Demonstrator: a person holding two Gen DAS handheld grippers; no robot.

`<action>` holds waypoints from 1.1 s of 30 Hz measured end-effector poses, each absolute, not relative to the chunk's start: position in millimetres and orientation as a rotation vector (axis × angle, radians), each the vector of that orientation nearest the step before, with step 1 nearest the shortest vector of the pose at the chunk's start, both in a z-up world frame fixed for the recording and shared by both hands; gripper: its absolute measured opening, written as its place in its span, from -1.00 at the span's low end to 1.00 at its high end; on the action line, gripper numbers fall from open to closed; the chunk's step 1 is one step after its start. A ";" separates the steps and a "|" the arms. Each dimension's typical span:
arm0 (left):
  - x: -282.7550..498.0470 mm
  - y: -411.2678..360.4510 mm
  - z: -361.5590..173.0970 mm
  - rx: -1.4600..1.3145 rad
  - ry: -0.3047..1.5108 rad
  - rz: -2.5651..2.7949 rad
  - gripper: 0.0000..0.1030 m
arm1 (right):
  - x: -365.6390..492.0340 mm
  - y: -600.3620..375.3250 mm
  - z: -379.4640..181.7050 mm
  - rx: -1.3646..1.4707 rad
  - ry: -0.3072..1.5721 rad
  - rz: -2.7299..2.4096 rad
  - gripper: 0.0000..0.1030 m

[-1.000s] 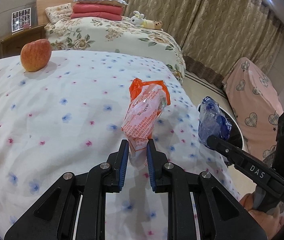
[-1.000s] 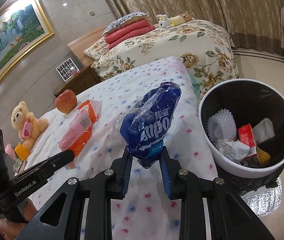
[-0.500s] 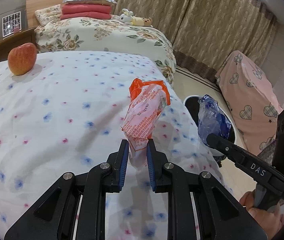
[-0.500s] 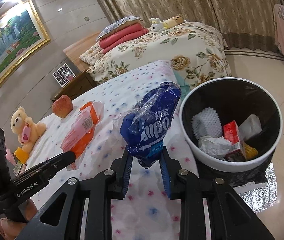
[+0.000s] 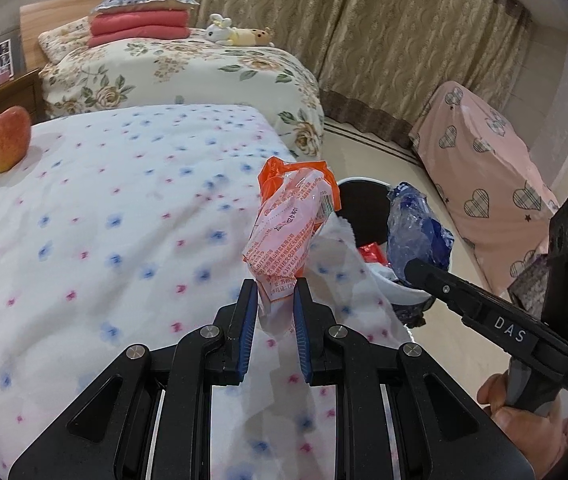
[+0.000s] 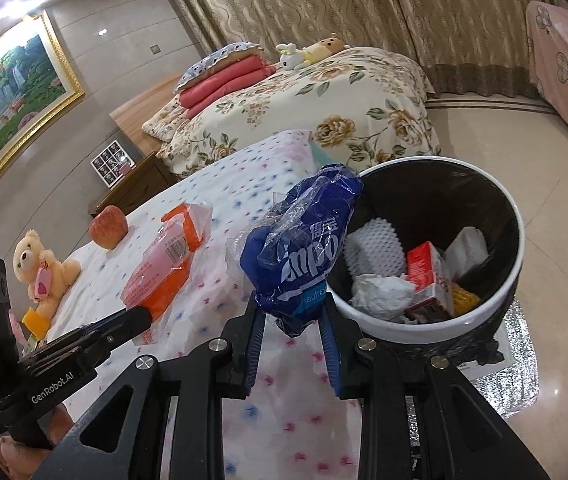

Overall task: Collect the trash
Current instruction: 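Carry the snack bag and blue wrapper over the trash bin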

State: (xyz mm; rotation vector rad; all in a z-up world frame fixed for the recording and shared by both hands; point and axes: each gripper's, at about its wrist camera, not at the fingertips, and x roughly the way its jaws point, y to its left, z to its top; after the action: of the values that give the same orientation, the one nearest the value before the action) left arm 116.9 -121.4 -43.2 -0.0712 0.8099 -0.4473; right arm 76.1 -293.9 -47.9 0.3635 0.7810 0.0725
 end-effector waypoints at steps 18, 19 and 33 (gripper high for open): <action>126.2 -163.0 -37.8 -0.007 0.805 -0.509 -0.67 | 73.2 -328.4 -50.4 0.407 0.769 0.012 -0.47; 126.6 -164.8 -37.3 -0.005 0.804 -0.512 -0.67 | 73.4 -329.3 -50.8 0.409 0.769 0.010 -0.47; 134.2 -194.1 -34.4 0.037 0.801 -0.543 -0.67 | 78.2 -353.0 -51.7 0.426 0.768 -0.013 -0.47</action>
State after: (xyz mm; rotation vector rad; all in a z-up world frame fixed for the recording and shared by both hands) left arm 134.2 -194.1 -34.4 0.0371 0.8014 -0.5429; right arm 78.2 -353.0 -51.7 0.4256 0.7678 -0.0128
